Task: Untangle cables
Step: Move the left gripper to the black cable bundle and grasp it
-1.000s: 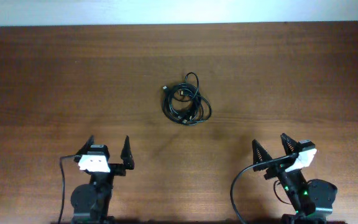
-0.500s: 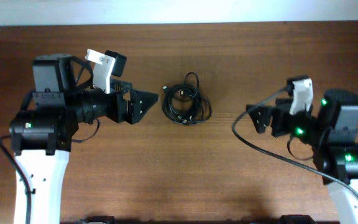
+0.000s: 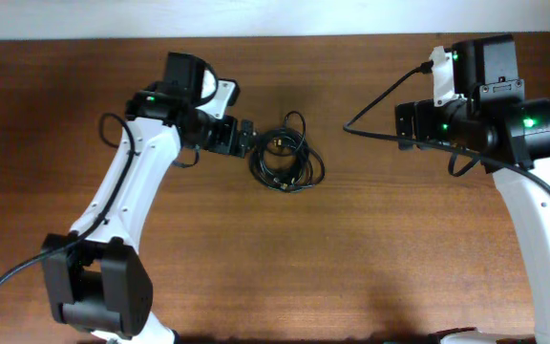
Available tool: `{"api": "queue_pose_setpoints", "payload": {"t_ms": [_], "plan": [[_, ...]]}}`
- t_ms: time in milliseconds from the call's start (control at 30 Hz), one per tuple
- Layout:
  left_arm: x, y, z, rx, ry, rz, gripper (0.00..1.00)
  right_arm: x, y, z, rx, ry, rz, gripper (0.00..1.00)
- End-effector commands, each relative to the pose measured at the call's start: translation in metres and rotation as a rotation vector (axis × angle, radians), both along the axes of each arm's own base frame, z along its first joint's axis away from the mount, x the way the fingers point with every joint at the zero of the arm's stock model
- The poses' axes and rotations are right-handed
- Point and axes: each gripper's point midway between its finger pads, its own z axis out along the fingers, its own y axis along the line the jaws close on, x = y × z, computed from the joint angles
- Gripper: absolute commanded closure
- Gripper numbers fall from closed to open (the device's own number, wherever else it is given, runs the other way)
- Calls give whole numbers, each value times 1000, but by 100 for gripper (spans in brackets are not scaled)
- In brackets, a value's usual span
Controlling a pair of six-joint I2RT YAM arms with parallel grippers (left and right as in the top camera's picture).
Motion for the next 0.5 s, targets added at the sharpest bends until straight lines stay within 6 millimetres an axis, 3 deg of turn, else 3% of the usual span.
{"api": "queue_pose_setpoints", "payload": {"t_ms": [0, 233, 367, 467], "plan": [[6, 4, -25, 117, 25, 9, 1, -1, -1, 8, -14, -18, -1, 1], [8, -16, -67, 126, 96, -13, 1, -5, -2, 6, -19, -2, 2, 1], [16, 20, -77, 209, 110, 85, 1, -5, -2, 6, -19, -1, 1, 1], [19, 20, -76, 205, 98, 89, 1, -5, -2, 6, -19, -2, 1, 1]]}}
